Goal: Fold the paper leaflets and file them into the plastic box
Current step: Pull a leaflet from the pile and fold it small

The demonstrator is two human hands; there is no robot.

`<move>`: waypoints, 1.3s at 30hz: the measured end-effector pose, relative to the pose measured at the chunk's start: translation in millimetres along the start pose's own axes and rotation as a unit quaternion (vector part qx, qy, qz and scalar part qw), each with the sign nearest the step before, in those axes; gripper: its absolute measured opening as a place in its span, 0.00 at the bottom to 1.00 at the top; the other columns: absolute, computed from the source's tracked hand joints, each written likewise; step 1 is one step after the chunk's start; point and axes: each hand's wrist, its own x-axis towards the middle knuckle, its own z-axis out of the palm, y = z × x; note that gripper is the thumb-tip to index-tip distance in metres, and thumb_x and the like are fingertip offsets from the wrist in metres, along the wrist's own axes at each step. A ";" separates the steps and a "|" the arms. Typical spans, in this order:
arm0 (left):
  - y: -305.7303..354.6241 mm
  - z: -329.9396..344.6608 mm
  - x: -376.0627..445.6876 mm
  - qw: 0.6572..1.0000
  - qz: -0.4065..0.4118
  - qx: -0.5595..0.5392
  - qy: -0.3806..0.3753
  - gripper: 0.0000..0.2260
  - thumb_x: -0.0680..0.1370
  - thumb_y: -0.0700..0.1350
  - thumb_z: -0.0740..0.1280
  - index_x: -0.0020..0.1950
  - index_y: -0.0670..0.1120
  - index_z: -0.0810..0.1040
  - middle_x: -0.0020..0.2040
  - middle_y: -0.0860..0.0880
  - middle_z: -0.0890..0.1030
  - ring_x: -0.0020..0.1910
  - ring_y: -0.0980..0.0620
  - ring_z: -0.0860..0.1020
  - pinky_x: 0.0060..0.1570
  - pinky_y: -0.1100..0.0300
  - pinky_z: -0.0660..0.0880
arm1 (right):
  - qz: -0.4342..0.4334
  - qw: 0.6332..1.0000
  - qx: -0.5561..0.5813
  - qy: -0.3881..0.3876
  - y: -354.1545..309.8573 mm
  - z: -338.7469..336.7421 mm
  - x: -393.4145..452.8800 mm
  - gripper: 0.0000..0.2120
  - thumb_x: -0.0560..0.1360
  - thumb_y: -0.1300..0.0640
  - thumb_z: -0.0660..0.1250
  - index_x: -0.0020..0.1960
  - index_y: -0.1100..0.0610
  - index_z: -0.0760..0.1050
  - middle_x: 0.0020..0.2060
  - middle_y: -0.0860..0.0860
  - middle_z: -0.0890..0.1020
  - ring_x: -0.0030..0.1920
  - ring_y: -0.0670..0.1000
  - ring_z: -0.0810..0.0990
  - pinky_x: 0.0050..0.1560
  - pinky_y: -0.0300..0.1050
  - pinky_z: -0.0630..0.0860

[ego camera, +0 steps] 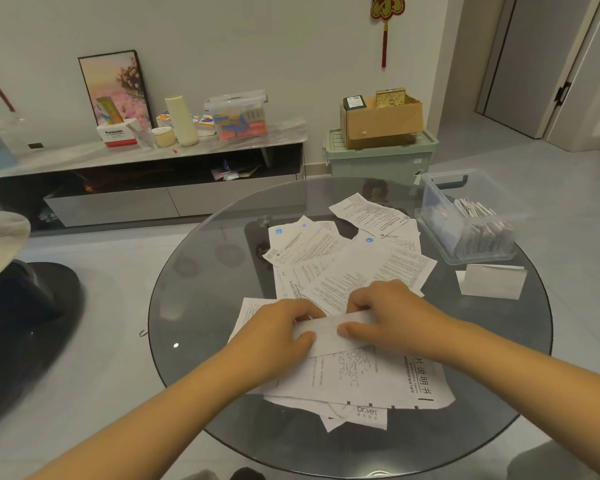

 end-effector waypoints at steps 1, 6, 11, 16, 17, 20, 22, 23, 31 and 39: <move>-0.5 0.6 0.4 1.000 -0.002 0.010 0.000 0.12 0.77 0.45 0.65 0.59 0.56 0.74 0.51 0.59 0.75 0.50 0.60 0.73 0.52 0.67 0.68 | 0.000 1.000 -0.012 0.003 -0.3 2.7 0.6 0.10 0.72 0.42 0.67 0.37 0.43 0.68 0.43 0.45 0.76 0.52 0.51 0.70 0.50 0.44 0.69; -0.3 -3.4 2.8 0.999 0.001 0.052 -0.016 0.18 0.76 0.46 0.68 0.65 0.56 0.70 0.55 0.57 0.71 0.52 0.59 0.71 0.57 0.64 0.69 | -0.034 0.994 -0.106 0.016 -5.9 5.0 1.0 0.16 0.74 0.44 0.65 0.62 0.43 0.70 0.52 0.44 0.70 0.59 0.48 0.64 0.62 0.42 0.56; -3.3 -10.3 4.5 0.997 -0.010 0.057 -0.044 0.15 0.74 0.47 0.70 0.60 0.57 0.74 0.53 0.57 0.72 0.53 0.58 0.73 0.57 0.61 0.71 | -0.058 0.988 -0.143 0.025 -8.3 -0.3 -1.0 0.19 0.74 0.46 0.67 0.64 0.41 0.69 0.57 0.45 0.65 0.60 0.48 0.59 0.58 0.39 0.54; 1.3 -15.1 1.0 0.997 -0.041 0.008 -0.071 0.16 0.72 0.48 0.73 0.57 0.57 0.74 0.45 0.59 0.73 0.40 0.61 0.72 0.44 0.69 0.69 | -0.103 0.990 -0.092 0.013 -13.2 4.3 -11.5 0.12 0.77 0.56 0.63 0.59 0.46 0.76 0.50 0.44 0.73 0.52 0.44 0.69 0.49 0.38 0.66; 3.3 -15.2 0.0 0.996 -0.045 0.004 -0.077 0.16 0.72 0.48 0.73 0.57 0.57 0.74 0.44 0.59 0.73 0.40 0.60 0.72 0.43 0.70 0.69 | -0.102 0.991 -0.081 0.004 -14.2 5.8 -14.9 0.12 0.77 0.55 0.62 0.58 0.46 0.77 0.49 0.43 0.74 0.50 0.43 0.70 0.50 0.38 0.69; 7.4 -14.5 -1.9 0.994 -0.067 -0.015 -0.088 0.16 0.70 0.50 0.74 0.55 0.59 0.75 0.43 0.58 0.75 0.39 0.59 0.74 0.45 0.65 0.73 | -0.099 0.992 -0.075 -0.002 -13.6 7.5 -20.7 0.14 0.76 0.47 0.64 0.60 0.46 0.77 0.50 0.43 0.76 0.53 0.44 0.71 0.55 0.42 0.70; 9.1 -13.3 -2.3 0.992 -0.088 -0.040 -0.085 0.14 0.69 0.51 0.75 0.52 0.59 0.76 0.41 0.57 0.76 0.39 0.59 0.74 0.45 0.63 0.73 | -0.088 0.994 -0.069 0.003 -11.6 7.8 -23.7 0.16 0.75 0.44 0.64 0.61 0.46 0.76 0.52 0.42 0.75 0.56 0.44 0.70 0.57 0.41 0.69; 9.6 -12.9 -2.0 0.990 -0.098 -0.053 -0.086 0.13 0.69 0.51 0.75 0.51 0.58 0.77 0.39 0.57 0.76 0.38 0.59 0.75 0.45 0.63 0.73 | -0.082 0.994 -0.069 0.008 -10.4 8.6 -25.3 0.17 0.75 0.43 0.64 0.62 0.46 0.75 0.54 0.42 0.75 0.57 0.44 0.70 0.58 0.41 0.69; 18.1 -13.8 -2.7 0.980 -0.135 -0.088 -0.112 0.03 0.73 0.49 0.72 0.43 0.51 0.81 0.37 0.54 0.82 0.39 0.58 0.76 0.50 0.61 0.74 | -0.067 0.995 -0.071 0.030 -9.1 15.0 -34.5 0.23 0.74 0.40 0.64 0.66 0.47 0.72 0.63 0.40 0.73 0.64 0.43 0.68 0.66 0.39 0.63; 22.1 -7.7 0.5 0.967 -0.167 -0.154 -0.119 0.04 0.73 0.47 0.72 0.39 0.49 0.82 0.29 0.53 0.80 0.24 0.57 0.72 0.37 0.65 0.73 | -0.087 0.995 -0.041 -0.028 -2.3 3.6 -42.8 0.27 0.72 0.39 0.66 0.69 0.44 0.68 0.69 0.40 0.67 0.69 0.40 0.62 0.67 0.33 0.57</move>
